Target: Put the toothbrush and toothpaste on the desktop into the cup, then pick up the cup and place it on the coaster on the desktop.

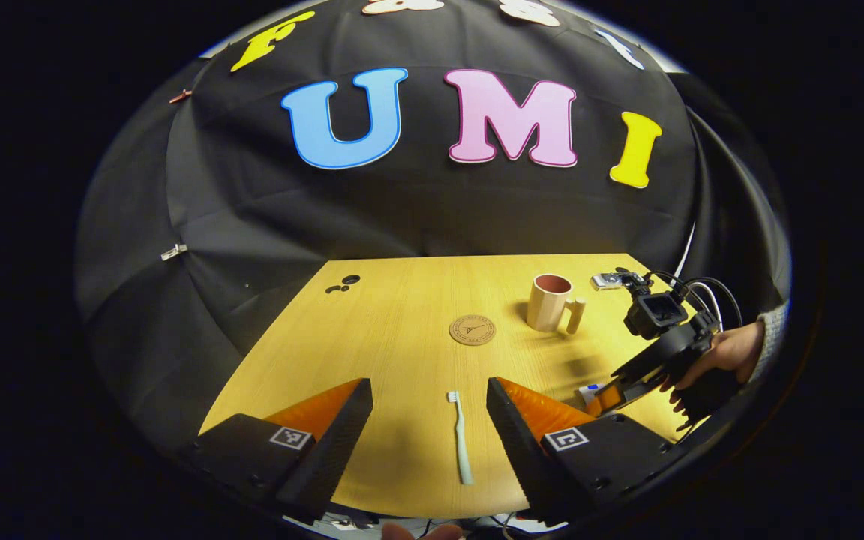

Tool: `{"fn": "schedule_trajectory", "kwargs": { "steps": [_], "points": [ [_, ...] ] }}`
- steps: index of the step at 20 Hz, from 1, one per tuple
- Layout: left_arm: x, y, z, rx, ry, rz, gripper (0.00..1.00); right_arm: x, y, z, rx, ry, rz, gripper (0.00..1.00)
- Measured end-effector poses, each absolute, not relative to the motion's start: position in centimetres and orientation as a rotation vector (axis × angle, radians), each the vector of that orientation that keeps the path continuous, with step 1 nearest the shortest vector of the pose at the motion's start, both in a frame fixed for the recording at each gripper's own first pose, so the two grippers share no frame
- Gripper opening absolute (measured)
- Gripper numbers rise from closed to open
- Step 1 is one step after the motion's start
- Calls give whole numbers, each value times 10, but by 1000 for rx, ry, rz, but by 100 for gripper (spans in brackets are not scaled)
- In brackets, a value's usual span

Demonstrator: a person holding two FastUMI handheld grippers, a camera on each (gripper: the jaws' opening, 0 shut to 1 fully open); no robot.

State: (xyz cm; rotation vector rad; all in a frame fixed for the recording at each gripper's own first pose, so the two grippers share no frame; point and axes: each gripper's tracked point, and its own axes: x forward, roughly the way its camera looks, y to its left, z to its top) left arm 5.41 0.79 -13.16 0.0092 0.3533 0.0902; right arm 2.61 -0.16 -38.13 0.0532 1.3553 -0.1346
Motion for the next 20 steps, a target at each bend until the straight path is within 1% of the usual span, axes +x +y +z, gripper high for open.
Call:
{"fn": "schedule_trajectory", "kwargs": {
  "steps": [1,2,4,5,6,7,9,11,17,18,20],
  "points": [
    [57,7,-136,1,364,90,97,30,-2,-381,46,1337,-131,68],
    [62,6,-139,-9,378,90,97,29,-5,-383,38,1338,-138,61],
    [69,4,-151,-20,420,94,97,27,-7,-381,39,1335,-137,53],
    [75,2,-162,-24,451,95,97,26,-7,-380,43,1332,-129,40],
    [80,-2,-172,-32,488,90,97,27,-5,-380,65,1323,-111,35],
    [86,-6,-185,-43,529,78,97,24,-1,-380,111,1322,-85,31],
    [97,-14,-207,-51,614,61,97,22,10,-370,214,1281,-13,31],
    [100,-23,-228,-49,701,41,97,21,11,-356,245,1208,55,31],
    [115,-19,-273,-81,892,49,96,31,3,-287,364,861,212,31],
    [118,-19,-280,-83,919,54,96,40,0,-279,385,803,242,26],
    [118,-19,-290,-76,967,62,96,43,-5,-262,403,716,286,26]
  ]
}}
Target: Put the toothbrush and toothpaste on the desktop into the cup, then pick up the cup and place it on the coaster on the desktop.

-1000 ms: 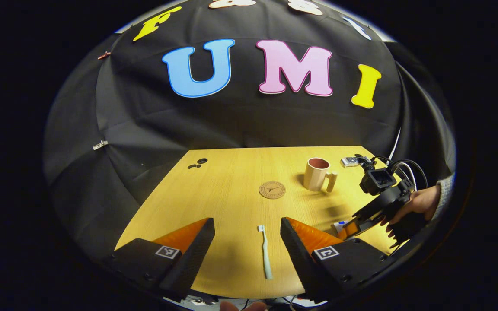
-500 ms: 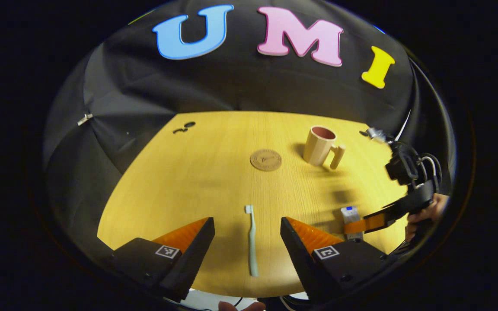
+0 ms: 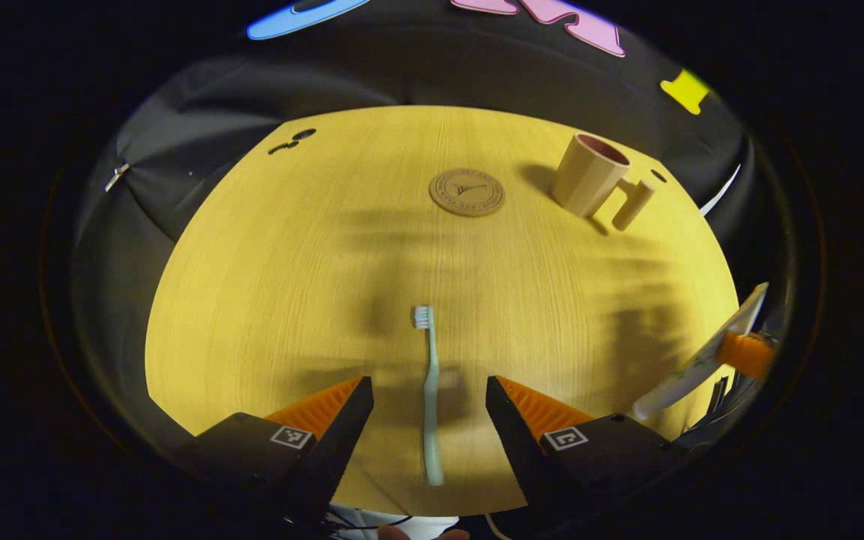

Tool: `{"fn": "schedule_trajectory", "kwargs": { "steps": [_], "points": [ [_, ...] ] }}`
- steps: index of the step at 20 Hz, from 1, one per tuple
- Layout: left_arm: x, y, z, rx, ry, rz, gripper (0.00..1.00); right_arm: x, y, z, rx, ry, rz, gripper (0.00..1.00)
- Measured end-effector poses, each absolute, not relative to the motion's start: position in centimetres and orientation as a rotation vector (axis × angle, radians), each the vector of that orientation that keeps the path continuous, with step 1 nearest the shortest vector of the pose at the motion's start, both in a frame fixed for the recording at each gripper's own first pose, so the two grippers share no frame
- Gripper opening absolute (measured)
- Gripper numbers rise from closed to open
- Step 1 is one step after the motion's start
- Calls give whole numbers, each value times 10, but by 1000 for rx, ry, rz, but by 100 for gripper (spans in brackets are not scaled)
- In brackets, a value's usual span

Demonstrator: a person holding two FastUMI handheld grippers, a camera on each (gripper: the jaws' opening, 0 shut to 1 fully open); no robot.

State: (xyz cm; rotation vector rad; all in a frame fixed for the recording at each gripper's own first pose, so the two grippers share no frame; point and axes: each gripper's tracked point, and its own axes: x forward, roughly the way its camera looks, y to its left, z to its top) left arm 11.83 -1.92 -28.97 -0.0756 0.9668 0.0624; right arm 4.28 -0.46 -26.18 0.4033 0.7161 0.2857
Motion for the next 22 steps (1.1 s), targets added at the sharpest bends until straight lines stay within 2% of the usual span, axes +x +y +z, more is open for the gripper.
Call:
{"fn": "schedule_trajectory", "kwargs": {
  "steps": [5,8,10,12,15,17,19,22],
  "points": [
    [115,-21,-309,-26,1046,75,93,43,-27,-222,376,613,302,26],
    [121,-23,-311,-10,1055,84,92,43,-44,-220,344,596,294,26],
    [125,-25,-312,-6,1067,87,88,39,-53,-223,326,602,301,26],
    [128,-30,-315,-39,1098,82,89,35,-58,-225,339,611,303,26],
    [127,-35,-314,-106,1129,97,52,35,-67,-225,340,608,291,26],
    [126,-32,-313,-89,1136,89,45,34,-71,-221,348,598,282,26],
    [128,-31,-313,-73,1125,66,18,35,-74,-216,354,588,275,26],
    [128,-32,-312,-14,1087,11,8,31,-77,-211,343,581,265,26]
  ]
}}
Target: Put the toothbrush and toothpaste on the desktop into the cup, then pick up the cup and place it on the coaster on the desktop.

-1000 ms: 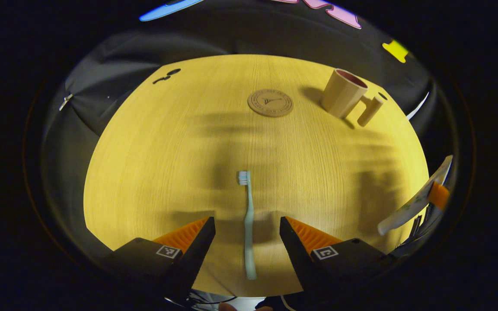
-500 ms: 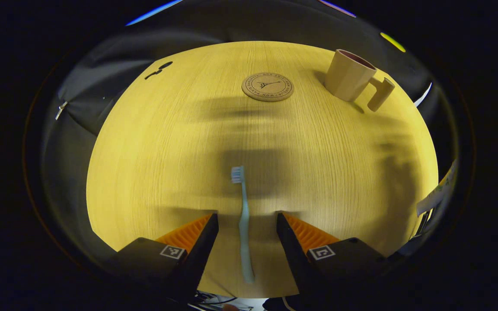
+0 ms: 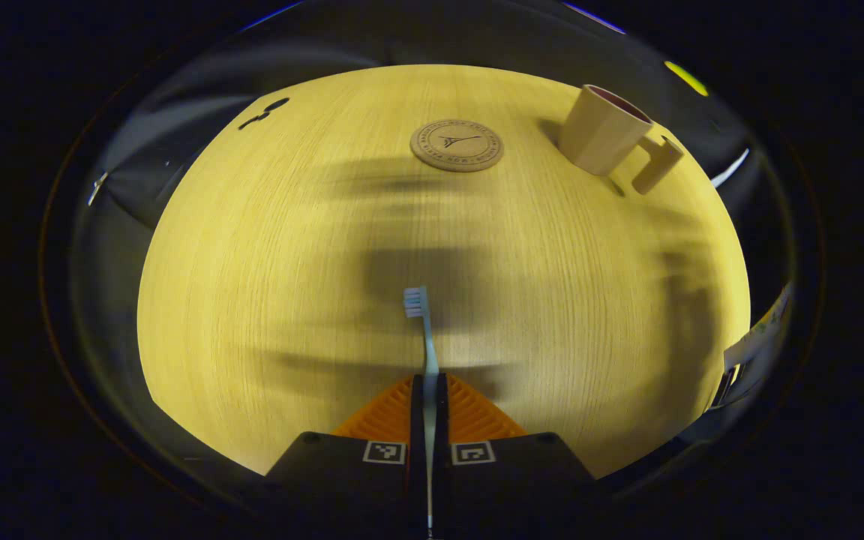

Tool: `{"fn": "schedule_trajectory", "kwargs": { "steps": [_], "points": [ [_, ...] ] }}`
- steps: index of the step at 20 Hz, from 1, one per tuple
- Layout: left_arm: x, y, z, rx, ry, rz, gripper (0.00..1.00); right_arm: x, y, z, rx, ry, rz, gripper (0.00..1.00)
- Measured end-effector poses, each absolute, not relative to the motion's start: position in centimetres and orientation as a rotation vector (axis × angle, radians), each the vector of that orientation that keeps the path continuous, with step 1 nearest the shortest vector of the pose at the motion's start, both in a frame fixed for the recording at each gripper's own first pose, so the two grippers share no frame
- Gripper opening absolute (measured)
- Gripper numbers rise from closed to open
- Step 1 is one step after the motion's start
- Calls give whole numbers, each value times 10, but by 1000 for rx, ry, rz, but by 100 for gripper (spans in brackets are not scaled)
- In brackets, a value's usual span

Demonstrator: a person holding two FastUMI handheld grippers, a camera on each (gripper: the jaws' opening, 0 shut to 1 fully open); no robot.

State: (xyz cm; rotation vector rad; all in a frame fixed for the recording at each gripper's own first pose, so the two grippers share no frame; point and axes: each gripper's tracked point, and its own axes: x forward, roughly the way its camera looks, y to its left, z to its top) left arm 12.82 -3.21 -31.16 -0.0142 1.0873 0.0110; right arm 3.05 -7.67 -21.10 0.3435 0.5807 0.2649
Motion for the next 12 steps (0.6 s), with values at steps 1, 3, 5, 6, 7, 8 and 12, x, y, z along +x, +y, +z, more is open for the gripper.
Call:
{"fn": "schedule_trajectory", "kwargs": {
  "steps": [1,3,5,6,7,8,12],
  "points": [
    [128,-32,-311,4,1073,-1,7,30,-76,-209,337,578,265,26],
    [126,-37,-310,-12,1050,-21,6,27,-72,-203,331,568,262,26],
    [123,-38,-302,-36,1018,-32,6,24,-66,-195,331,552,263,26],
    [122,-42,-295,-47,990,-47,6,23,-63,-190,331,543,264,25],
    [122,-46,-285,-54,959,-65,6,23,-59,-184,328,533,268,26],
    [121,-50,-273,-60,920,-85,6,22,-56,-178,327,521,268,25],
    [131,-79,-201,-116,690,-179,6,34,-50,-143,316,455,270,26]
  ]
}}
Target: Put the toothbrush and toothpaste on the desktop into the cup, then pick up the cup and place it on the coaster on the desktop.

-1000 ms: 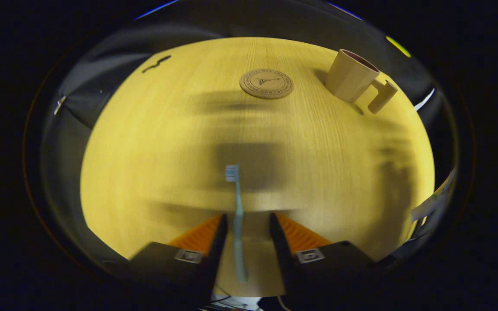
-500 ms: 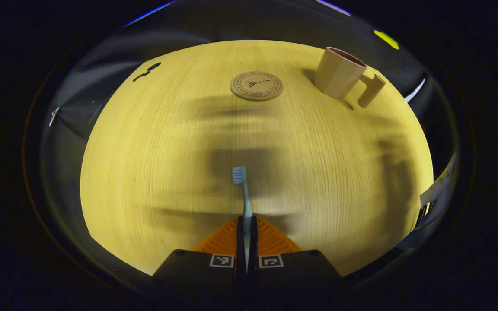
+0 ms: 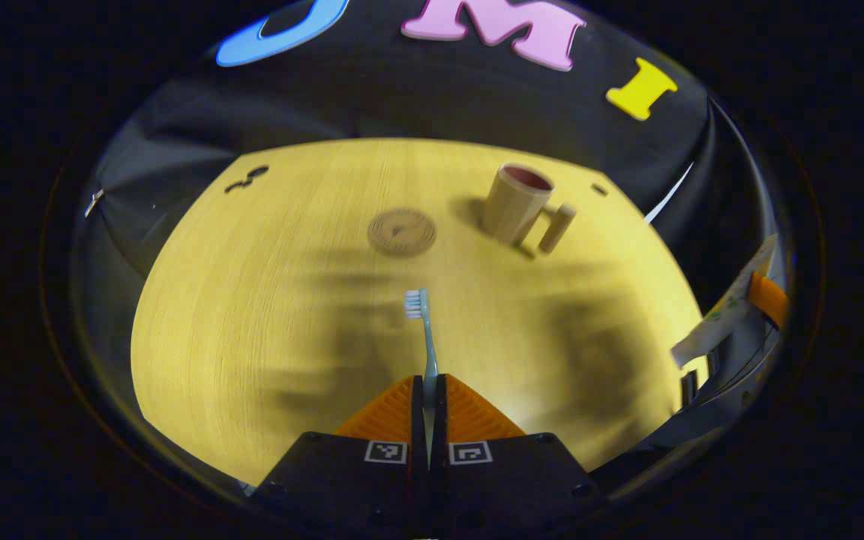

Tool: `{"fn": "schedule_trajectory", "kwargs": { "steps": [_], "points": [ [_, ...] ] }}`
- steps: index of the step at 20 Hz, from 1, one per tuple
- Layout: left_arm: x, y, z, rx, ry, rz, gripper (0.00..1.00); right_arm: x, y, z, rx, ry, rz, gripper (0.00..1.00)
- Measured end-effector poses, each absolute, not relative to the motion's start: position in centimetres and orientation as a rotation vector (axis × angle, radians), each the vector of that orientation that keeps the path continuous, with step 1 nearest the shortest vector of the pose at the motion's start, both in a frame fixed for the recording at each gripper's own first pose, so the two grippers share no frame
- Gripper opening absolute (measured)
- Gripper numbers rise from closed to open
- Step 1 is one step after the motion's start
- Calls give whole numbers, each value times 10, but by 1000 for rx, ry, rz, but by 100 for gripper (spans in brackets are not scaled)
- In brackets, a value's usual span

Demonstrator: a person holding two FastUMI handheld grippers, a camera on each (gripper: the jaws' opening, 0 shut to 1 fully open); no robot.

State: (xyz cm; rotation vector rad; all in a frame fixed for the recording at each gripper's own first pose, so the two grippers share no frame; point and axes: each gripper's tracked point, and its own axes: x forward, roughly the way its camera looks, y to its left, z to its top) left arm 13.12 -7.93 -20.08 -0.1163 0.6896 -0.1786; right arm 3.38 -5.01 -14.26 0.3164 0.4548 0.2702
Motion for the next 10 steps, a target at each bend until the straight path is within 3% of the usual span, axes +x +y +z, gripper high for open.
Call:
{"fn": "schedule_trajectory", "kwargs": {
  "steps": [8,10],
  "points": [
    [159,-149,-19,-260,127,-347,6,134,-46,-57,310,246,302,26],
    [165,-154,4,-307,48,-366,6,169,-39,-52,294,224,327,25]
  ]
}}
